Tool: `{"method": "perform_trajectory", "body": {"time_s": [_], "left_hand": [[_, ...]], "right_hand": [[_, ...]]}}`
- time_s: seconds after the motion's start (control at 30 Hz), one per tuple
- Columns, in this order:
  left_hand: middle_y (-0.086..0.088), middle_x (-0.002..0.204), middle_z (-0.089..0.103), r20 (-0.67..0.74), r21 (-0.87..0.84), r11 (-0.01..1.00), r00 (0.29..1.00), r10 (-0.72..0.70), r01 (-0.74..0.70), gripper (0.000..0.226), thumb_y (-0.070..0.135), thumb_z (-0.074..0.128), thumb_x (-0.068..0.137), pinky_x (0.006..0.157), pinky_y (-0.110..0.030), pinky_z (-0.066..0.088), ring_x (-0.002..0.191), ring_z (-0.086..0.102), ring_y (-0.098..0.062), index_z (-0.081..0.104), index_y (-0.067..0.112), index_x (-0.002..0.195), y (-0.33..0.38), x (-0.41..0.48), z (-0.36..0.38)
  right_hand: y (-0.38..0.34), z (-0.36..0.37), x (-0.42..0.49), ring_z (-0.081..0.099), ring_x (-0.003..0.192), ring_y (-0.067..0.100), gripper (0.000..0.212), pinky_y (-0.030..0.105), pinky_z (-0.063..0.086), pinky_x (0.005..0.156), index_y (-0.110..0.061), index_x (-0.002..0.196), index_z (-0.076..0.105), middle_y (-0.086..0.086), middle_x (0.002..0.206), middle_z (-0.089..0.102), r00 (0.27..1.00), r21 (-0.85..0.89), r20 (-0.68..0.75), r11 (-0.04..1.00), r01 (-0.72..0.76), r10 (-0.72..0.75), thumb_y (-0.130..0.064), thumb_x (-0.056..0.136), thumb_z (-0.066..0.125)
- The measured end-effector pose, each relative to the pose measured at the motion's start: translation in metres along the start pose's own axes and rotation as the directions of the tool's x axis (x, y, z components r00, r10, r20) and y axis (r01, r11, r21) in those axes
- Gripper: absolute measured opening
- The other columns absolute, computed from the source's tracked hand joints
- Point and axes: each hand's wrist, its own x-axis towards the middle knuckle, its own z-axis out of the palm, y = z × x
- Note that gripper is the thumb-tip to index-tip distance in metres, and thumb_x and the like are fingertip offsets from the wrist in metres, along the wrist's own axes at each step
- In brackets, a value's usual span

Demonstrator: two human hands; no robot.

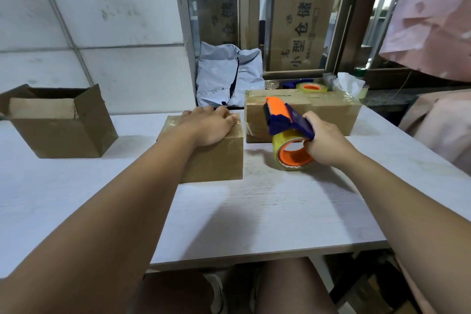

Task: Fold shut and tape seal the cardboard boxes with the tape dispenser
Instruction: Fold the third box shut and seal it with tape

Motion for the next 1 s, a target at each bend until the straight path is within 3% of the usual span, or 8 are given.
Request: {"method": "perform_trajectory", "body": {"time_s": [0.3,0.47,0.57,0.67,0.73,0.87,0.93,1.0], "left_hand": [[-0.009,0.145,0.039,0.000,0.002,1.000,1.000,0.005,-0.005,0.068,0.068,0.011,0.091,0.108,-0.052,0.024,0.134,0.032,-0.030,0.039,0.028,0.137,-0.001,-0.002,-0.001],[-0.006,0.147,0.037,-0.002,-0.026,1.000,1.000,0.010,-0.010,0.085,0.081,0.004,0.079,0.109,-0.053,0.024,0.135,0.031,-0.030,0.038,0.031,0.138,0.001,-0.006,-0.002],[-0.001,0.150,0.033,-0.042,-0.056,0.986,0.987,0.158,-0.160,0.083,0.085,0.008,0.073,0.109,-0.050,0.026,0.137,0.028,-0.028,0.028,0.043,0.142,0.002,-0.009,-0.002],[0.008,0.151,0.028,-0.074,0.094,0.915,0.914,0.399,-0.392,0.091,0.089,0.028,0.069,0.106,-0.045,0.034,0.137,0.025,-0.020,0.018,0.043,0.147,0.003,-0.017,-0.003],[0.009,0.153,0.025,-0.090,0.235,0.878,0.890,0.446,-0.416,0.092,0.082,0.040,0.074,0.104,-0.041,0.037,0.137,0.026,-0.018,0.016,0.036,0.149,0.008,-0.022,0.001],[0.000,0.145,0.039,-0.314,0.310,0.917,0.883,0.348,-0.251,0.070,0.046,0.051,0.090,0.093,-0.037,0.043,0.128,0.040,-0.022,0.024,0.017,0.147,0.032,-0.030,0.028],[-0.003,0.141,0.044,-0.385,0.300,0.936,0.874,0.297,-0.186,0.063,0.038,0.051,0.092,0.100,-0.038,0.037,0.128,0.042,-0.023,0.026,0.014,0.145,0.043,-0.032,0.038],[-0.003,0.142,0.044,-0.418,0.245,0.953,0.867,0.271,-0.179,0.062,0.033,0.050,0.094,0.106,-0.042,0.032,0.130,0.042,-0.025,0.023,0.018,0.147,0.046,-0.031,0.041]], "right_hand": [[-0.009,-0.011,0.004,0.052,0.081,0.025,0.048,0.033,0.040,0.060,-0.030,0.122,0.037,0.007,0.096,0.049,0.997,-0.377,0.079,0.926,0.036,-0.007,-0.005,0.084,0.053],[-0.034,-0.025,0.015,0.041,0.090,0.024,0.078,0.036,0.041,0.066,-0.053,0.143,0.006,0.008,0.102,0.041,0.982,-0.614,0.191,0.781,0.115,0.005,-0.012,0.092,0.048],[-0.047,-0.028,0.021,0.048,0.095,0.028,0.085,0.037,0.047,0.065,-0.062,0.139,-0.005,0.013,0.126,0.034,0.975,-0.698,0.220,0.695,0.171,-0.020,-0.013,0.094,0.048],[-0.055,-0.029,0.026,0.052,0.100,0.032,0.082,0.039,0.053,0.071,-0.058,0.142,0.001,0.014,0.136,0.029,0.967,-0.742,0.255,0.636,0.211,-0.024,-0.015,0.093,0.050],[-0.063,-0.029,0.028,0.053,0.098,0.030,0.082,0.040,0.054,0.074,-0.054,0.144,0.005,0.014,0.133,0.032,0.966,-0.775,0.258,0.593,0.217,-0.015,-0.015,0.092,0.054],[-0.080,-0.034,0.027,0.055,0.098,0.030,0.068,0.039,0.051,0.070,-0.045,0.146,0.018,0.012,0.121,0.039,0.963,-0.821,0.262,0.510,0.255,-0.060,-0.016,0.094,0.050],[-0.084,-0.037,0.026,0.051,0.091,0.028,0.062,0.040,0.051,0.072,-0.041,0.146,0.023,0.008,0.102,0.038,0.953,-0.823,0.282,0.482,0.300,-0.113,-0.017,0.094,0.047],[-0.086,-0.041,0.027,0.049,0.092,0.027,0.062,0.041,0.050,0.078,-0.041,0.147,0.022,0.006,0.100,0.039,0.930,-0.800,0.327,0.475,0.366,-0.166,-0.017,0.094,0.045]]}}
